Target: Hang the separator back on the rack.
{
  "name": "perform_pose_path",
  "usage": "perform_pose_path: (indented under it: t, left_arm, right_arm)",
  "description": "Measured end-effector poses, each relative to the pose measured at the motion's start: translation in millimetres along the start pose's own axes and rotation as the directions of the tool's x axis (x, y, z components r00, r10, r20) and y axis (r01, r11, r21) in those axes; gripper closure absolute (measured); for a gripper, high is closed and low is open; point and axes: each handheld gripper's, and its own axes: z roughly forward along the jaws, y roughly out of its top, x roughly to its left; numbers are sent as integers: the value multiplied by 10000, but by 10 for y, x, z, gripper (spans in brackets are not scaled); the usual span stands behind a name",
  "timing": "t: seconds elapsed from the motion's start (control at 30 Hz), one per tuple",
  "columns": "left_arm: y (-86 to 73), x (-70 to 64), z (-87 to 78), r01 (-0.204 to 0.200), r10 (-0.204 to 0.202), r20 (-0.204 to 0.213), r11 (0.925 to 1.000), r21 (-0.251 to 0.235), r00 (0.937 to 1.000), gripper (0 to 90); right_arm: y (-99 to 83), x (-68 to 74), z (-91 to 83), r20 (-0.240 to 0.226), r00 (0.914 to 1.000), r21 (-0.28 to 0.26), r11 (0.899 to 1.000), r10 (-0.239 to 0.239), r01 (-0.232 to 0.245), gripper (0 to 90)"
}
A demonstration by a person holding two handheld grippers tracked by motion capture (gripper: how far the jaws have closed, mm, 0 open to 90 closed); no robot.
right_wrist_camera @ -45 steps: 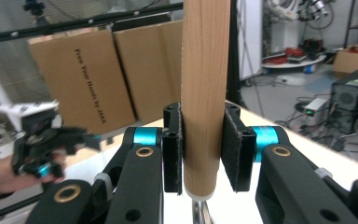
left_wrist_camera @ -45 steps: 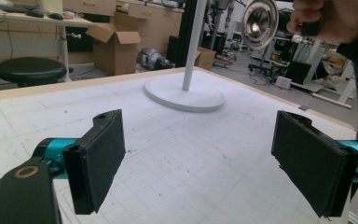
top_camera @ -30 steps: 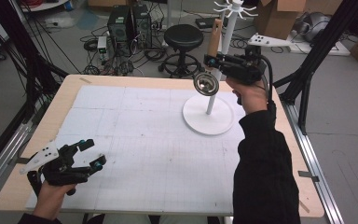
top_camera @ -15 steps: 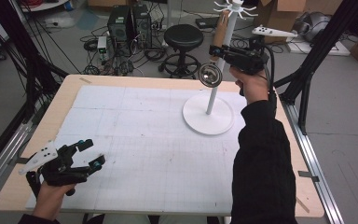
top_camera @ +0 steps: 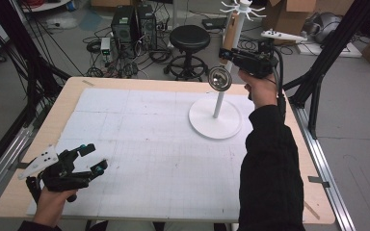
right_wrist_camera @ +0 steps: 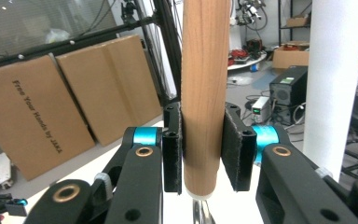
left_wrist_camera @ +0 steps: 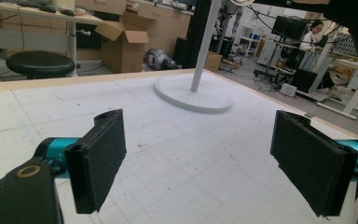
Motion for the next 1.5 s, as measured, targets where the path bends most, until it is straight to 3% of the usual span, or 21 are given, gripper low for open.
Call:
perform_pose_path:
  t: [0.07, 0.2, 0.3, 0.4, 0.63, 0.73, 0.93, 1.1, 1.23, 1.5]
  left_arm:
    - [-1, 7, -5, 3, -3, -20, 10000, -13, 10000, 186]
    - [-5, 19, -26, 11, -11, -65, 10000, -24, 10000, 185]
    - [-6, 28, -47, 64, -64, -68, 10000, -54, 10000, 185]
    - [-9, 47, -54, 190, -192, -101, 9998, -117, 9998, 185]
    - [-19, 79, -48, 284, -286, -138, 9995, -139, 9995, 184]
    - [-32, 75, -29, 297, -297, -83, 9995, -70, 9995, 184]
    - [-32, 67, -6, 332, -333, -78, 9993, -142, 9994, 184]
    - [-36, 60, -20, 362, -367, -223, 9990, -255, 9991, 184]
    - [-41, 55, -8, 362, -366, -206, 9991, -199, 9991, 185]
    - [-34, 19, -12, 324, -329, -163, 9990, -292, 9993, 185]
  right_arm:
    - [-5, 39, -16, 146, 9998, 28, 9999, -142, 141, 632]
    - [-85, 170, -91, 931, 9935, 38, 9979, -651, 650, 433]
    - [-193, 265, -202, 1390, 9846, 95, 9944, -1058, 1055, 398]
    - [-342, 343, -332, 1787, 9773, 178, 9935, -1137, 1123, 337]
    - [-940, 512, -606, 2095, 9686, 873, 9892, -1336, 1176, 262]
    - [-1251, 574, -754, 2169, 9695, 723, 9923, -1139, 1004, 217]
    - [-1876, 689, -1046, 2443, 9633, 1080, 9903, -1112, 870, 206]
    - [-2179, 730, -1232, 2641, 9613, 803, 9950, -786, 593, 199]
    - [-2284, 734, -1301, 2758, 9579, 871, 9945, -801, 581, 198]
    - [-2268, 806, -1301, 2737, 9554, 831, 9924, -1105, 910, 197]
